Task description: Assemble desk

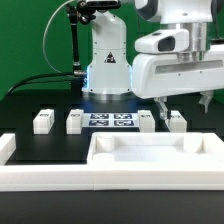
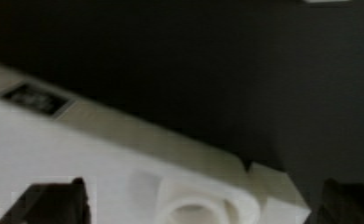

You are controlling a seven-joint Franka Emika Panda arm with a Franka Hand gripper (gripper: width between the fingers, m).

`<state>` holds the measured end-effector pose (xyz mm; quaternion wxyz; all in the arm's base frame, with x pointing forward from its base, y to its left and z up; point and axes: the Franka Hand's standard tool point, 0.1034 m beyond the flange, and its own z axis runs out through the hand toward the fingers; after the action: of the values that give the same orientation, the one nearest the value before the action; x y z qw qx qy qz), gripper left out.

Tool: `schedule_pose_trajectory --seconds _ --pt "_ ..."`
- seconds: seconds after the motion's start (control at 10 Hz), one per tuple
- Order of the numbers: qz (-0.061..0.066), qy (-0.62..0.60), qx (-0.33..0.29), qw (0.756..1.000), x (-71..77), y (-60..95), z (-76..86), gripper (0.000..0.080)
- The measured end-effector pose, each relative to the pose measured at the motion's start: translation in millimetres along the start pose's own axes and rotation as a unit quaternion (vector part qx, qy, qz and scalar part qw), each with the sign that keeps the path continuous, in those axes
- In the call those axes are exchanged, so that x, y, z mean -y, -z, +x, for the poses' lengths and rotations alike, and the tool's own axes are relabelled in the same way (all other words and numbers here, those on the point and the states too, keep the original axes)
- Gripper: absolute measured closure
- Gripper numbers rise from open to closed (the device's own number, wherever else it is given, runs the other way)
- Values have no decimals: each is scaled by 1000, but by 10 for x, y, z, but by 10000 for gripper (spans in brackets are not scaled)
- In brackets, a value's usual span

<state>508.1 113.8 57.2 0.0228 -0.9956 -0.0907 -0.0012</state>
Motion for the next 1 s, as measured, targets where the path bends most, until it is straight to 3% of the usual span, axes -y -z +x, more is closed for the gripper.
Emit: schedule_pose_trajectory --seconds 0.1,0.4,0.5,0.6,0.8,0.9,1.0 --pt "5 -41 2 999 76 -14 -11 150" --pt "6 -43 15 999 50 -19 -41 150" --pt "12 -66 48 997 16 -31 -129 150" --pt "8 -91 118 989 42 -36 -245 150" --pt "9 -99 230 968 36 -80 -164 150" --pt "11 -103 234 967 42 -114 -102 150" --pt "10 -99 272 957 38 -90 -210 150"
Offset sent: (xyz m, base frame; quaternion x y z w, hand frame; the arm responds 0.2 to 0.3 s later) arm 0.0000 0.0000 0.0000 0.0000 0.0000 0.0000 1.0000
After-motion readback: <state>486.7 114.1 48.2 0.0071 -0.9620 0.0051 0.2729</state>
